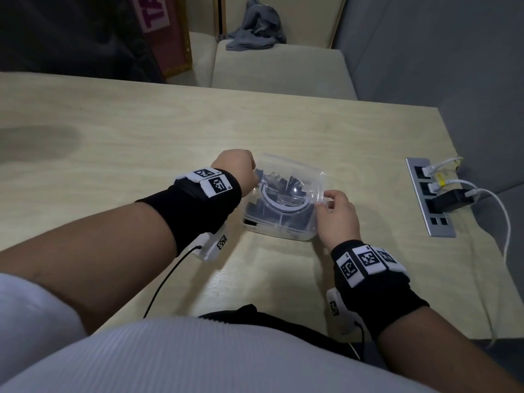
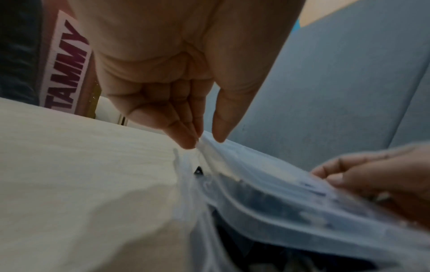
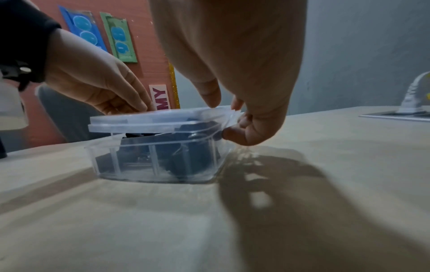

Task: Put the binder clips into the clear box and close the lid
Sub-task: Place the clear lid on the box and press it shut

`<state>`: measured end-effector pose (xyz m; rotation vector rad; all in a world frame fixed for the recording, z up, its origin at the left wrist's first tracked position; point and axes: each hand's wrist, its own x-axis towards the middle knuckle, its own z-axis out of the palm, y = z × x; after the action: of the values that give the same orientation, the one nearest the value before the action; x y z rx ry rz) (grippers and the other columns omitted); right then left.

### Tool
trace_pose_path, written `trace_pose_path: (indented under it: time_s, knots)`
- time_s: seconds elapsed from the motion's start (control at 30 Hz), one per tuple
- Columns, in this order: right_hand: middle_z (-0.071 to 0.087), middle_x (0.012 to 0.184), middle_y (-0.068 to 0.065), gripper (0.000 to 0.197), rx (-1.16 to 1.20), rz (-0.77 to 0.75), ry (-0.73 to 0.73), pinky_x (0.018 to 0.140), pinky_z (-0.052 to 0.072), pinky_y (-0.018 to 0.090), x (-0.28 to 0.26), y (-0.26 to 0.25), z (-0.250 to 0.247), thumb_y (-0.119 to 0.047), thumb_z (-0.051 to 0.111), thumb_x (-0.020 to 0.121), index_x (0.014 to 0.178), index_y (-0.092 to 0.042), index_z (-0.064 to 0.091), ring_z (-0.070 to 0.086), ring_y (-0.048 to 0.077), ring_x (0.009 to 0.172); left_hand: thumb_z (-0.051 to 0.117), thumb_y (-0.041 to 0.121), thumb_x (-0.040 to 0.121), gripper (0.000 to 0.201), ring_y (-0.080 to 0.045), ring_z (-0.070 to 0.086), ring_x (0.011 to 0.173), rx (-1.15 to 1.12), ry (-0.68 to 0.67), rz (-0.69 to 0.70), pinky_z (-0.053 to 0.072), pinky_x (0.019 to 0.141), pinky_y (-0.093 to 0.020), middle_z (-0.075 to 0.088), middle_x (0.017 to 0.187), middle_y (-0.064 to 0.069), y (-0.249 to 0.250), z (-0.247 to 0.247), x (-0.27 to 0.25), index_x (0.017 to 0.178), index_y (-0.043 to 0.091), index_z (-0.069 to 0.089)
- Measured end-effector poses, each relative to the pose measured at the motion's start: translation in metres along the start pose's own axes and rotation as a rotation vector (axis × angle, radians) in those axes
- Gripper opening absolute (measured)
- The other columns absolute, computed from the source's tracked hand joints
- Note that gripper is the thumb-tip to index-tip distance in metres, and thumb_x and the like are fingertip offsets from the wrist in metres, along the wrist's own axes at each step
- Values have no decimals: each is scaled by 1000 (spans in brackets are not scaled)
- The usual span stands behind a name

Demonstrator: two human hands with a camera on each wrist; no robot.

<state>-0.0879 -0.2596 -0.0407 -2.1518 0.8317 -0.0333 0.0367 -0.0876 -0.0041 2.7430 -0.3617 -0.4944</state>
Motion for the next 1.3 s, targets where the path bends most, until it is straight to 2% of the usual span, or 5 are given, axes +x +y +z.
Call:
trace_pose_path:
  time_s: [0.27, 0.47, 0.67, 1.03, 1.3]
  knots:
    - [64, 99, 9, 34, -115, -13, -50, 66, 48, 31, 9, -5, -1, -22, 47, 95, 129, -20, 47, 62, 24, 75, 53, 15, 93, 26, -24, 58, 89, 166, -44, 6, 47, 75, -32, 65, 96, -4, 0, 4, 4, 113, 5, 66]
    - [64, 103, 11, 22, -143, -14, -39, 74, 52, 38, 9, -3, 1, -25, 47, 96, 116, -15, 50, 63, 30, 85, 53, 15, 93, 26, -29, 64, 103, 214, -55, 22, 45, 74, -31, 69, 110, -11, -2, 7, 1, 114, 6, 66]
    - [63, 93, 8, 22, -157, 1, -55, 74, 52, 38, 13, -6, -1, -26, 49, 96, 114, -15, 50, 63, 32, 81, 51, 9, 93, 25, -25, 52, 80, 229, -86, 11, 41, 68, -29, 57, 89, -8, 0, 6, 2, 112, 2, 66]
    - [54, 72, 1, 22, -154, 14, -83, 67, 46, 34, 17, -5, -7, -29, 55, 93, 111, -18, 52, 56, 27, 70, 59, 34, 91, 39, -31, 61, 102, 96, -98, -22, 43, 72, -32, 62, 115, -14, -12, 9, 3, 121, 10, 54]
    - [52, 118, 12, 24, -69, -57, 15, 77, 37, 25, 7, -2, -1, -22, 55, 93, 117, -18, 57, 51, 19, 84, 58, 32, 91, 37, -30, 59, 108, 37, -14, -14, 43, 82, -32, 60, 122, -12, -15, 14, 1, 123, 14, 61]
